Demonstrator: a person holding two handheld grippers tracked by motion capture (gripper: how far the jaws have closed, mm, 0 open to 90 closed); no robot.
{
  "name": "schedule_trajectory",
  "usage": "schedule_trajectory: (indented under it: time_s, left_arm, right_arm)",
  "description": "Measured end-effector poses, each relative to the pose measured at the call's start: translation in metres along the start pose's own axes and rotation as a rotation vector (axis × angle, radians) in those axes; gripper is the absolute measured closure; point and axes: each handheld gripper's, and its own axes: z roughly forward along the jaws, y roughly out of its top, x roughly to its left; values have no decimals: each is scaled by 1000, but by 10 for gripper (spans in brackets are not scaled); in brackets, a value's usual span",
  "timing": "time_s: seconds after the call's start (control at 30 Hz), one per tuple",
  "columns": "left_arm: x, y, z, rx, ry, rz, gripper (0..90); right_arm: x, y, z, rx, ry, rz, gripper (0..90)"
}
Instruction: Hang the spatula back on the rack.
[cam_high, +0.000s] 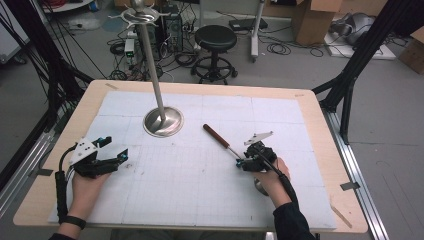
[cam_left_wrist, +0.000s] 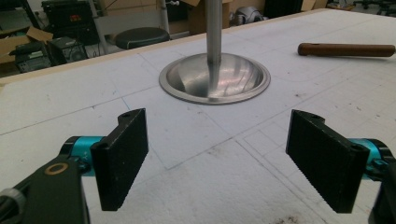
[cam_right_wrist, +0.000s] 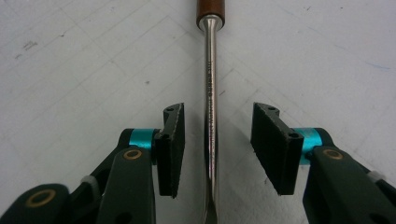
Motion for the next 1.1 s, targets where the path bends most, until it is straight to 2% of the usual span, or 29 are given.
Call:
schedule_trajectory:
  time_s: [0.1,0.2,0.33,0.37,0.5,0.63,0.7,0.93,1.1]
  left_arm:
    - [0,0,0,2,-1,4,217]
    - [-1,0,0,1,2,8,216]
    - [-1,0,0,2,0,9,217]
    - [-1,0,0,2,1,12,217]
    - [-1,0,0,4,-1,13,217]
    - [-1,0,0,4,-1,14,217]
    - [-1,0,0,3,-1,14,217]
    - [-1,0,0,5,-2,15,217]
    - [-2,0,0,4,-1,17,217]
  right_arm:
    - [0,4,1,22,7,1,604]
    - [1,12,3,75,1,10,633]
    - [1,17,3,109,0,6,649]
    - [2,19,4,126,1,2,676]
    - [3,21,5,130,2,-7,721]
    - [4,21,5,132,14,-1,820]
    - [5,21,5,134,21,10,839]
    - [5,19,5,116,18,-7,847]
    - [3,15,3,83,37,7,849]
